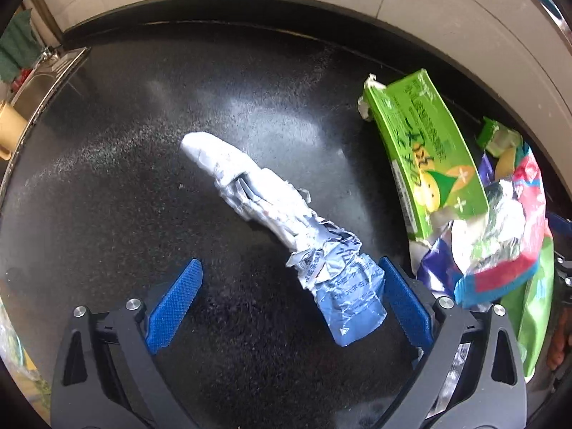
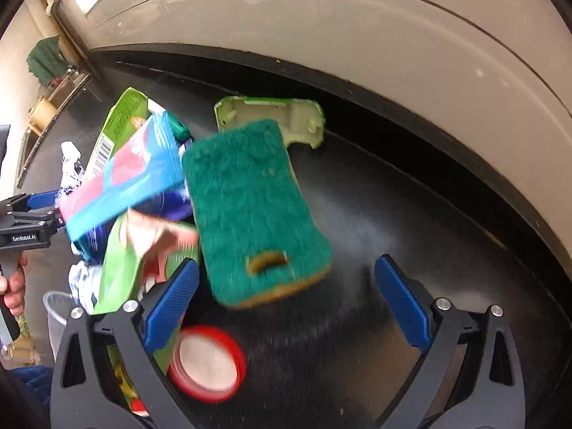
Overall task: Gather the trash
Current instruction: 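Grasp the crumpled foil with left tool while right tool grasps green scouring sponge, then carry the foil and scouring sponge with both tools over the bin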
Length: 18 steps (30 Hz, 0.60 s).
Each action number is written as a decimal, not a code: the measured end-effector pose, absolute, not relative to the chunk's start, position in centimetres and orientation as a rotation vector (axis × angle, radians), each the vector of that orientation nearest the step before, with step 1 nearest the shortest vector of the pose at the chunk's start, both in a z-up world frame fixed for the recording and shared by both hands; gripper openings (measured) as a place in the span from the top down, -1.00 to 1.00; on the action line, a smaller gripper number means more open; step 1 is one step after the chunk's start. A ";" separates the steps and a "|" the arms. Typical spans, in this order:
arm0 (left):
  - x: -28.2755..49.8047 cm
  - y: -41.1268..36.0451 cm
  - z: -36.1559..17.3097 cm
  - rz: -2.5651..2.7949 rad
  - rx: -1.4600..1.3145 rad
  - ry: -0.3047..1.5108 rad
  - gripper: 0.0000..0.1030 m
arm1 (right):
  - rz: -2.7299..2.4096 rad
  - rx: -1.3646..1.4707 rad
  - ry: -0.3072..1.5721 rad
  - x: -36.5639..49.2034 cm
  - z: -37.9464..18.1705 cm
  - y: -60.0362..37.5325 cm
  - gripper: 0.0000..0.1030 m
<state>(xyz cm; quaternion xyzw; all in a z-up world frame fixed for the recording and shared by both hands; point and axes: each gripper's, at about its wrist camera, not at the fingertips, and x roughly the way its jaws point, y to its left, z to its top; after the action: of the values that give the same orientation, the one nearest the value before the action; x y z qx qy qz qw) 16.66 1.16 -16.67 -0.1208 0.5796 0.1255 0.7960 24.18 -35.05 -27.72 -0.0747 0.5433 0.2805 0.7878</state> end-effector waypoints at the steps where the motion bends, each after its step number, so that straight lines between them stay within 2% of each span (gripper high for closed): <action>1: 16.7 1.3 -16.5 0.268 -0.270 1.236 -0.78 | 0.627 -0.155 1.167 24.2 -27.7 -34.9 -0.63; 2: 16.9 1.3 -16.5 0.268 -0.268 1.228 -0.64 | 0.641 -0.142 1.170 24.3 -27.6 -34.9 -0.41; 3: 17.2 1.2 -16.4 0.267 -0.260 1.221 -0.54 | 0.649 -0.134 1.171 24.2 -27.5 -34.9 -0.29; 7: 17.4 1.2 -15.8 0.234 -0.251 1.219 0.47 | 0.616 -0.145 1.152 23.7 -26.8 -34.9 -0.04; 11: 16.6 1.5 -14.8 0.206 -0.251 1.208 0.50 | 0.547 -0.086 1.148 22.7 -25.4 -36.0 0.03; 18: 13.1 1.1 -11.3 0.146 -0.152 1.169 0.50 | 0.424 -0.007 1.112 18.1 -21.3 -37.7 0.03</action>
<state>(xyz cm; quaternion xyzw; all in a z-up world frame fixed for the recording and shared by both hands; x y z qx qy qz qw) 13.06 1.12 -11.33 -0.0715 0.5506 0.0690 0.8289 18.13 -37.67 -21.28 -0.0034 0.5236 0.1997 0.8282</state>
